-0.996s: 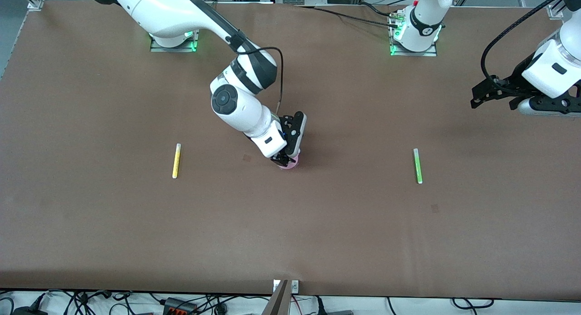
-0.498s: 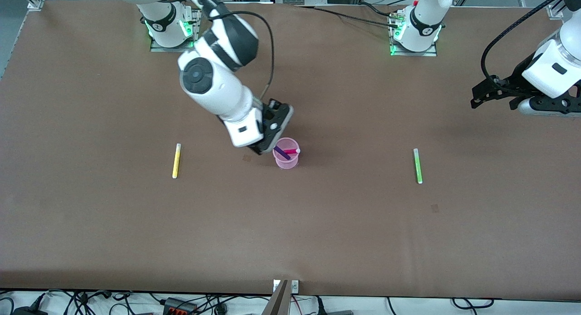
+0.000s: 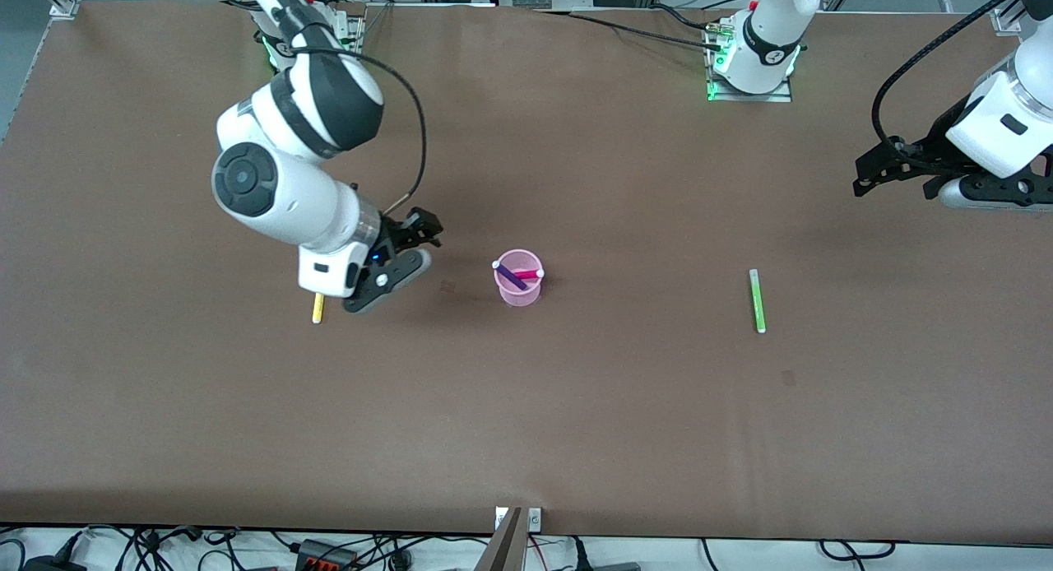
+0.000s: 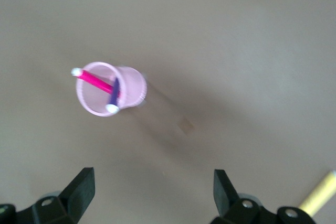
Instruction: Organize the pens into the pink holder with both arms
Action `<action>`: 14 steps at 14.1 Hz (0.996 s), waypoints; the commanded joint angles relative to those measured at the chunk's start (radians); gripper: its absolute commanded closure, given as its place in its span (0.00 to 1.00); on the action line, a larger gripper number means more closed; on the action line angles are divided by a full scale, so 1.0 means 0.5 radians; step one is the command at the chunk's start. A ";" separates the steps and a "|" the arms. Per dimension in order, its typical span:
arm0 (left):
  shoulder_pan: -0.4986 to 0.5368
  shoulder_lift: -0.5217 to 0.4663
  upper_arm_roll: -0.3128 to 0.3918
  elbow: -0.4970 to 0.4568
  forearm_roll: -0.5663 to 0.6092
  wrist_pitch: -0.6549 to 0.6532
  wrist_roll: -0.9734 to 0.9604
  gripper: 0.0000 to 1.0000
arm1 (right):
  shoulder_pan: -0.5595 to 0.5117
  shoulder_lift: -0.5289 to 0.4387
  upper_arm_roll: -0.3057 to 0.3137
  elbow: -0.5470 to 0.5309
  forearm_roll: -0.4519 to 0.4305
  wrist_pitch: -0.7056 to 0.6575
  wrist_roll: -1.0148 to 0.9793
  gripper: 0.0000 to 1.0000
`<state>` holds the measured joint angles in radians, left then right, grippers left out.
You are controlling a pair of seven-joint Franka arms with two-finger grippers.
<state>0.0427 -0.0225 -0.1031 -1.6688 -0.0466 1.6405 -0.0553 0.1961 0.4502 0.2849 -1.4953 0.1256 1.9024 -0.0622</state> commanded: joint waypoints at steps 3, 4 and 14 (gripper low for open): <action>0.000 0.014 -0.012 0.049 0.029 -0.035 -0.018 0.00 | 0.001 -0.115 -0.210 0.012 -0.036 -0.316 0.244 0.00; -0.003 0.017 -0.012 0.049 0.029 -0.035 -0.018 0.00 | 0.001 -0.154 -0.253 0.012 -0.039 -0.393 0.314 0.00; -0.003 0.014 -0.015 0.052 0.029 -0.075 -0.018 0.00 | 0.001 -0.256 -0.821 0.183 -0.107 -0.608 0.336 0.00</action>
<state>0.0407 -0.0225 -0.1055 -1.6682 -0.0466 1.6254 -0.0553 0.1870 0.3196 -0.0961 -1.4263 0.0763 1.6069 0.0814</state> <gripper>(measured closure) 0.000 0.000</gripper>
